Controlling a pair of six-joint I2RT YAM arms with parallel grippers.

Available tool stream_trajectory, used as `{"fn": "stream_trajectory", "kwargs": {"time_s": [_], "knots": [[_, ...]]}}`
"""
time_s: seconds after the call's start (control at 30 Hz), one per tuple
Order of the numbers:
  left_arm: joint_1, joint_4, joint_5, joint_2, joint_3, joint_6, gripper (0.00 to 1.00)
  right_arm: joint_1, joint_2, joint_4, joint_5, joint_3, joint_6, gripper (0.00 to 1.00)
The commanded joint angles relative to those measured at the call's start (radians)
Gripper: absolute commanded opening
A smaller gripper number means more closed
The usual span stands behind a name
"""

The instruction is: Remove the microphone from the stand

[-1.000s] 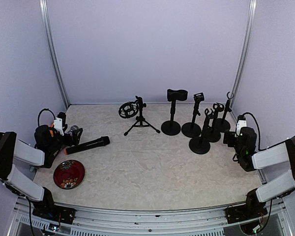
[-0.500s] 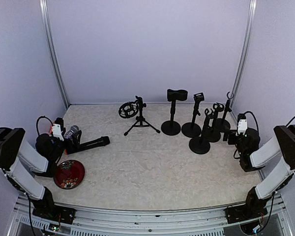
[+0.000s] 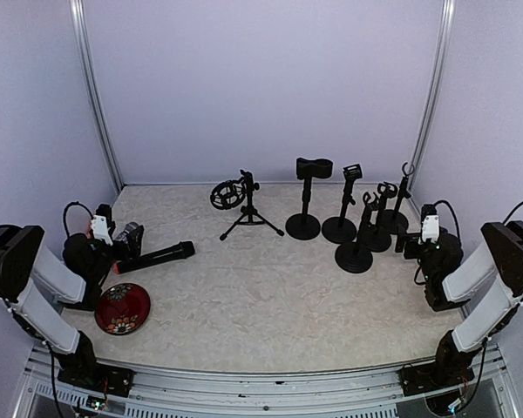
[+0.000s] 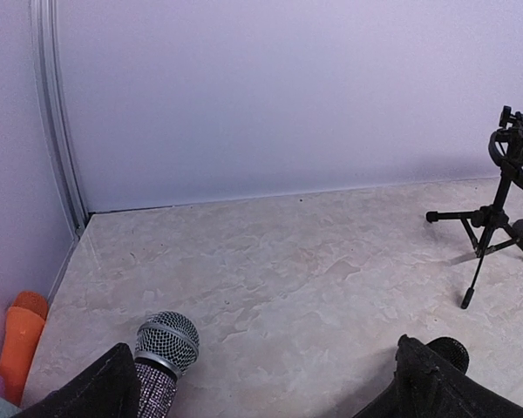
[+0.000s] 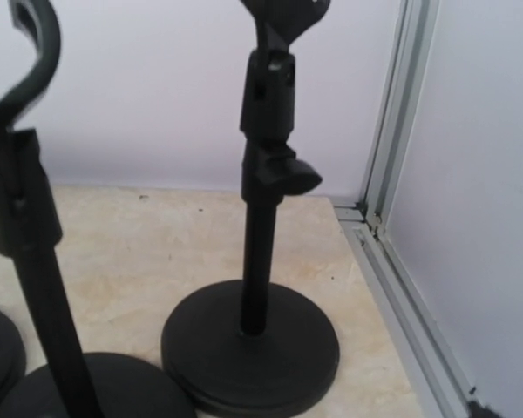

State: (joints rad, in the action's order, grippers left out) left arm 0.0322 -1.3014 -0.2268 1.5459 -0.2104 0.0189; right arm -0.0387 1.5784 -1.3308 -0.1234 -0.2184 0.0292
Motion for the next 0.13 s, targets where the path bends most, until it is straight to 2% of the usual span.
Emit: {"fn": "stream_trajectory", "kwargs": {"time_s": [0.0, 0.1], "knots": [[0.0, -0.018, 0.011, 0.01, -0.018, 0.001, 0.99, 0.0, 0.002, -0.031, 0.004, 0.004, 0.004, 1.0], [0.001, -0.021, 0.012, 0.007, -0.015, 0.001, 0.99, 0.0, 0.005, -0.034, 0.004, 0.005, 0.005, 1.0]]}}
